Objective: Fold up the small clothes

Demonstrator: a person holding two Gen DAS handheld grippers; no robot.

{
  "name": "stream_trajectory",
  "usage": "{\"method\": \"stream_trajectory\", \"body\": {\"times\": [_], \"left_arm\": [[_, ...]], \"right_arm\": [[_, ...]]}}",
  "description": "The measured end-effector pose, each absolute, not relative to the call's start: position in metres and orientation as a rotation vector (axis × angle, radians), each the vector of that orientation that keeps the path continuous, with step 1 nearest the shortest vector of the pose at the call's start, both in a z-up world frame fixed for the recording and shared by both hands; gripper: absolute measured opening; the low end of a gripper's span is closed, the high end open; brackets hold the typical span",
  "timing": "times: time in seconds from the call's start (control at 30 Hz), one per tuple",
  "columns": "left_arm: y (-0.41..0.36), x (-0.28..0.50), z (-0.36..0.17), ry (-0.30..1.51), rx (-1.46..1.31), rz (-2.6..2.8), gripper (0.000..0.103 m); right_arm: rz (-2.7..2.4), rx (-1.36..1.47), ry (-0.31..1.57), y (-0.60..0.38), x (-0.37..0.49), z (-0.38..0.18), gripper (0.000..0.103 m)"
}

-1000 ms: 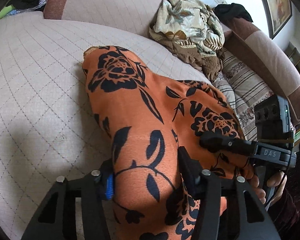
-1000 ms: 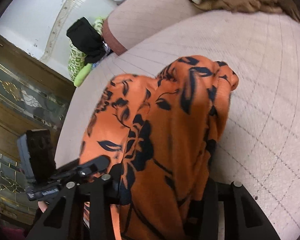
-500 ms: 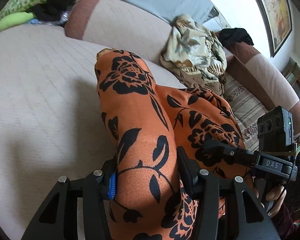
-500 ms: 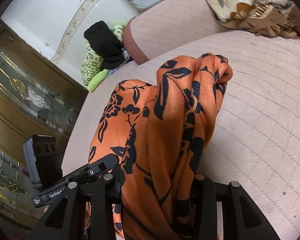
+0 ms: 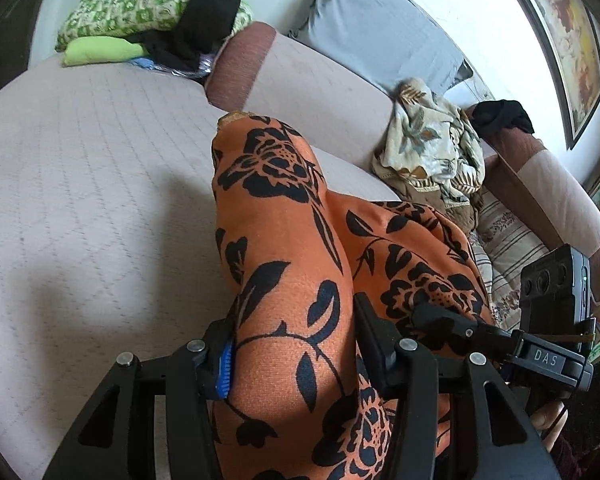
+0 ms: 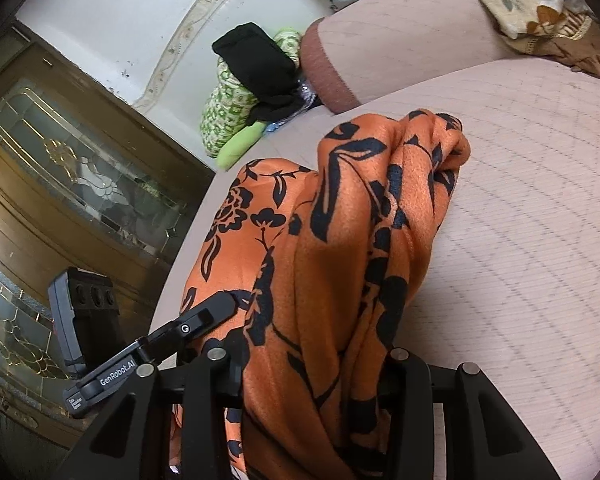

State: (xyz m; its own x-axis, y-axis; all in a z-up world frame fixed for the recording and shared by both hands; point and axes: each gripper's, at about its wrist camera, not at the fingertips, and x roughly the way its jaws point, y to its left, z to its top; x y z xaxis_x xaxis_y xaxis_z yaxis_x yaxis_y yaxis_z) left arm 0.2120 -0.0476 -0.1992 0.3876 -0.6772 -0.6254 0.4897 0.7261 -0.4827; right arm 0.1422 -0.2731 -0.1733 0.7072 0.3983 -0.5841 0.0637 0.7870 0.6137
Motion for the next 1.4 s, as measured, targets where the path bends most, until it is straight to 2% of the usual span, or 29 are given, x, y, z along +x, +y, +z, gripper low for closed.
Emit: {"method": "stream_trajectory", "body": {"times": [0.4, 1.4], "left_arm": [[-0.029, 0.218, -0.209, 0.915, -0.216, -0.675, 0.053], [-0.037, 0.227, -0.240, 1.006, -0.136, -0.602, 0.053]], "right_arm": [[0.192, 0.651, 0.755, -0.247, 0.154, -0.192, 0.042], [0.176, 0.818, 0.780, -0.277, 0.154, -0.250, 0.042]]}}
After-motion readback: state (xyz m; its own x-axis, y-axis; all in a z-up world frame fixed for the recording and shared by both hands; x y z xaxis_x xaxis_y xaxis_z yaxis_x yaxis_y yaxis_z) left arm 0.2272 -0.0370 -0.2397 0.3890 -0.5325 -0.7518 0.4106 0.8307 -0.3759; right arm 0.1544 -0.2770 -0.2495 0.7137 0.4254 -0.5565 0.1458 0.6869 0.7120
